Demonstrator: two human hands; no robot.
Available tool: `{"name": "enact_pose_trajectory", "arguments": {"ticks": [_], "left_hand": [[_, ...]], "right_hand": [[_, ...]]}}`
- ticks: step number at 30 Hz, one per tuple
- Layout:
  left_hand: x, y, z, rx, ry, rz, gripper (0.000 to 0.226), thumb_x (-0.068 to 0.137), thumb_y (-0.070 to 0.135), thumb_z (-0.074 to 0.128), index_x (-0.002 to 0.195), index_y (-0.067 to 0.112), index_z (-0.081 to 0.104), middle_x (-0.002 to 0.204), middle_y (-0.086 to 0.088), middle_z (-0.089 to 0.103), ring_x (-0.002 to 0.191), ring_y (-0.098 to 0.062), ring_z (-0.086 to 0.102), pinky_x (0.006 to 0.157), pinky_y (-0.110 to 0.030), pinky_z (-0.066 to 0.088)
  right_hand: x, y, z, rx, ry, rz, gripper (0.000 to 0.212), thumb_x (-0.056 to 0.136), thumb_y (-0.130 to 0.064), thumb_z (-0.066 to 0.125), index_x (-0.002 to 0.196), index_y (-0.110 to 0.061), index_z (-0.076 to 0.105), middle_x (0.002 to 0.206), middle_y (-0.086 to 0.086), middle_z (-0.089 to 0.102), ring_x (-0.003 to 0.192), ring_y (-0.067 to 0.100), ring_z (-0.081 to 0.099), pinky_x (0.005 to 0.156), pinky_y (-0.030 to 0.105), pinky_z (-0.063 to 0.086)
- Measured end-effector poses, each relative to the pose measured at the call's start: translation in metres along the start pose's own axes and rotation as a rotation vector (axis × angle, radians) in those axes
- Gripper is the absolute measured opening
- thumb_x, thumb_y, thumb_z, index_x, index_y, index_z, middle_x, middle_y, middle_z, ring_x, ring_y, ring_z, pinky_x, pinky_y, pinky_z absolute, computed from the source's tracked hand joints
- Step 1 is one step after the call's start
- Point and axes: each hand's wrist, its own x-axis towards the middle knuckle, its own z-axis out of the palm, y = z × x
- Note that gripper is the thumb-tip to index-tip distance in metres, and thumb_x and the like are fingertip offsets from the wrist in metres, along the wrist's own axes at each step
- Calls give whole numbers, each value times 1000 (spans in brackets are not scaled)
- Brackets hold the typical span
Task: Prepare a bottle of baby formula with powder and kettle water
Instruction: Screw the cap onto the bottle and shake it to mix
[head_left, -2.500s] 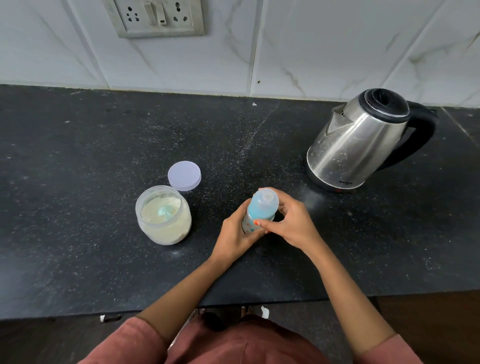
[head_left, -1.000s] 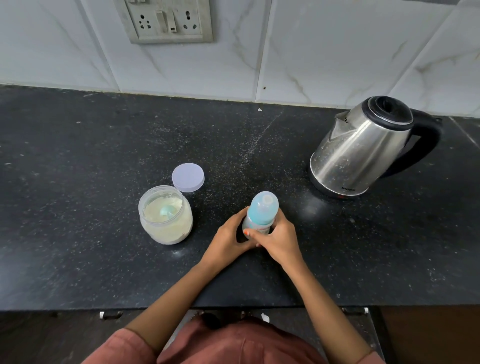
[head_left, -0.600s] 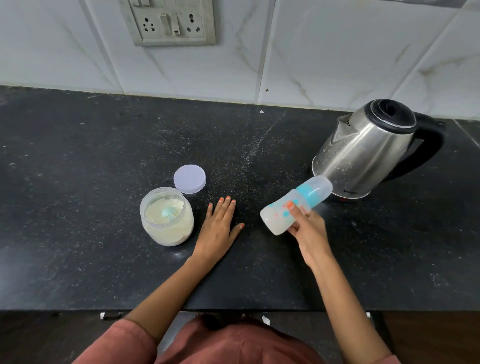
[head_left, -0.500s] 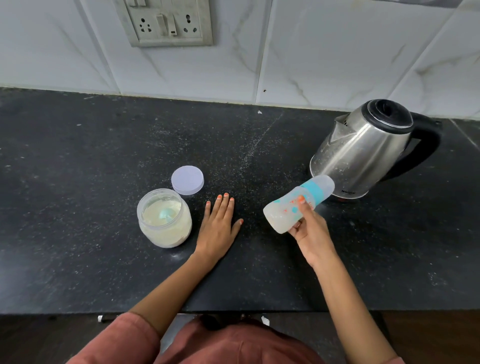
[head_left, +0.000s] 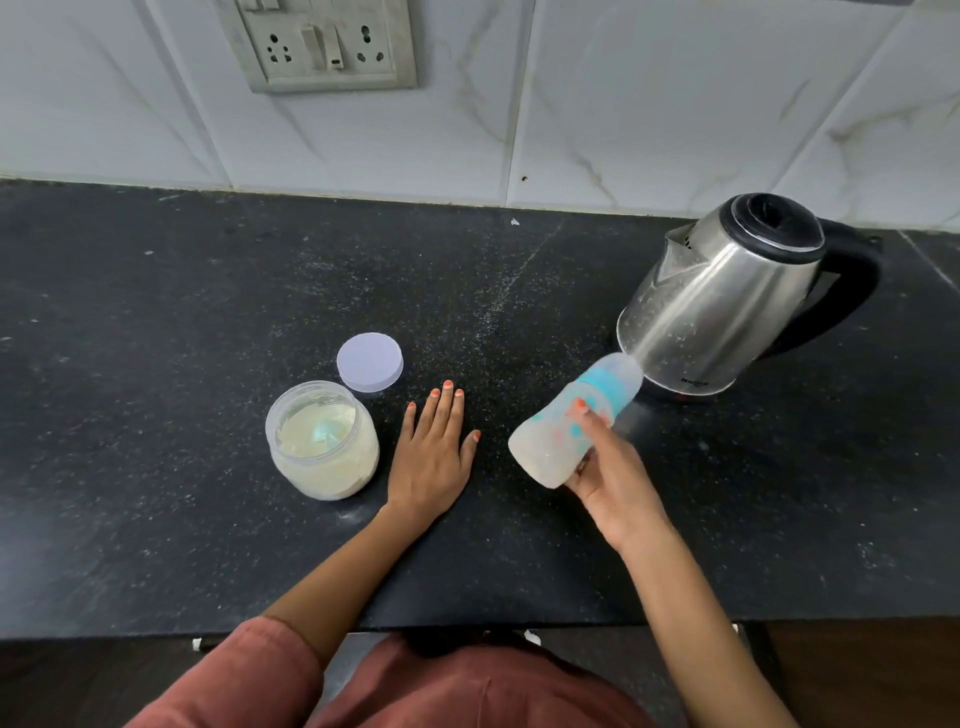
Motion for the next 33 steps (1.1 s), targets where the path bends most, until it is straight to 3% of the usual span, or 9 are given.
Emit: {"name": "enact_pose_trajectory", "arguments": {"ticks": [3,5,9,11,16,21,26,31,33], "left_hand": [[1,0,-1,10,6,2,66,91,44,8,142,7,25,150,-10,24,139,-25,21,110,-38,5],[0,1,-1,6,0,9,67,90,44,5,143,8,22,151,-9,20,140,-24,18,110,-37,2],[0,2,-3,2,8,4,66,90,39,4,142,5,25,151,-10,23,139,-24,21,111,-38,5],[0,3,-3,-8,23,3,65,90,39,4,141,5,26,150,-11,23,139,-24,21,111,-37,5],[0,2,-3,-26,14,4,73,83,43,-7,145,8,12,154,-6,8,142,-18,6,111,-29,-5],[-1,3,-2,-34,19,3,72,84,43,-6,145,8,13,154,-7,10,142,-19,8,111,-30,-2],[0,2,-2,-29,13,9,72,84,42,-4,144,7,15,153,-8,11,142,-20,10,111,-30,-1],[-1,2,-2,-32,19,5,70,86,41,-2,144,6,17,153,-9,15,141,-21,13,111,-31,1],[-1,2,-2,-33,26,8,69,87,40,0,143,5,20,152,-10,17,141,-23,16,111,-32,3]], "right_hand": [[-6,0,3,-502,-15,-328,28,73,-7,71,91,-26,61,90,-11,67,86,1,66,76,19,53],[-8,-2,4,-573,-34,-410,33,71,-2,73,90,-27,60,88,-15,66,80,-7,65,70,11,52],[2,-16,3,-58,92,-347,18,82,-9,62,93,-23,60,94,-6,66,86,6,65,82,28,53],[7,-17,3,73,143,-305,14,85,-12,58,95,-23,58,95,-5,65,84,7,66,79,27,55],[-1,9,2,-232,29,-134,15,83,-10,61,95,-17,63,89,-2,70,77,6,69,70,26,57],[5,-6,3,173,131,-188,16,86,-12,57,102,-15,59,93,-3,68,84,7,66,67,24,58],[-10,12,9,-380,-49,-185,15,78,-7,65,86,-20,64,83,-6,72,84,9,68,79,30,56],[1,-1,11,86,95,-185,12,85,-10,57,90,-21,59,89,-4,68,82,8,66,75,28,56],[-3,5,13,-34,58,-187,13,83,-9,59,89,-20,60,89,-3,68,80,9,67,79,32,55]]}}
